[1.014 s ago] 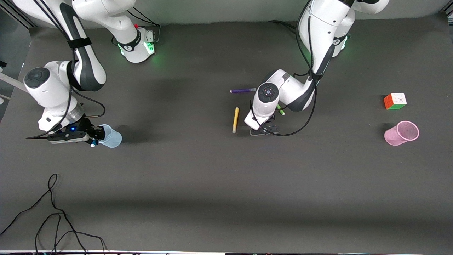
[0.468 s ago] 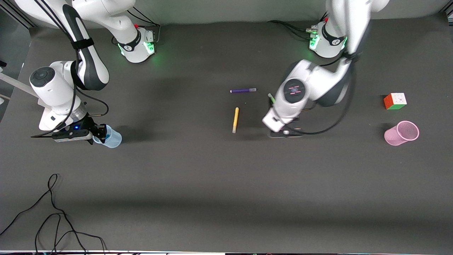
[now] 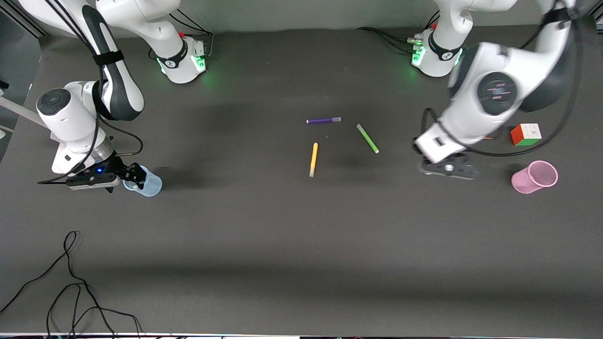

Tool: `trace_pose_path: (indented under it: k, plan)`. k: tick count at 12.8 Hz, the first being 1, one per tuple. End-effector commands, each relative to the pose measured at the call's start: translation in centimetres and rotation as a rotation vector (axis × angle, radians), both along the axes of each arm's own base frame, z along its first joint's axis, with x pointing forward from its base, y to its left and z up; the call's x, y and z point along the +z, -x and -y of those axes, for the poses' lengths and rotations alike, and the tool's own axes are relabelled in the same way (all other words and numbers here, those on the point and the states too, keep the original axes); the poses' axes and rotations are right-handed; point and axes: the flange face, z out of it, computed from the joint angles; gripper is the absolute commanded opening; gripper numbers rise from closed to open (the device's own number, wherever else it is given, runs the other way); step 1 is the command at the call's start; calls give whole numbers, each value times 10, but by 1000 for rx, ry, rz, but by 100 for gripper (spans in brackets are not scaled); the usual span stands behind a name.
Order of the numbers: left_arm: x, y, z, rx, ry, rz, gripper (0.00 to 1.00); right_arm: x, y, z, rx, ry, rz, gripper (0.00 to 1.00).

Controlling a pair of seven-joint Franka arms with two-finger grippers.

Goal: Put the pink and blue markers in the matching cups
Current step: 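Lower the blue marker into the blue cup while the left gripper carries the pink marker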

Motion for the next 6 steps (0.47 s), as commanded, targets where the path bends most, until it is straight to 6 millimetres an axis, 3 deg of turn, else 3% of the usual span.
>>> trace_pose_path:
  k: [1, 4, 6]
  plan:
    - [20, -7, -76, -171, 17, 13, 0, 40, -18, -5, -11, -5, -100, 100]
    - [26, -12, -159, -327, 71, 40, 0, 96, -37, -26, -32, -81, -179, 100]
    - [25, -9, -205, -429, 123, 57, 0, 151, -44, -53, 15, -90, -187, 100]
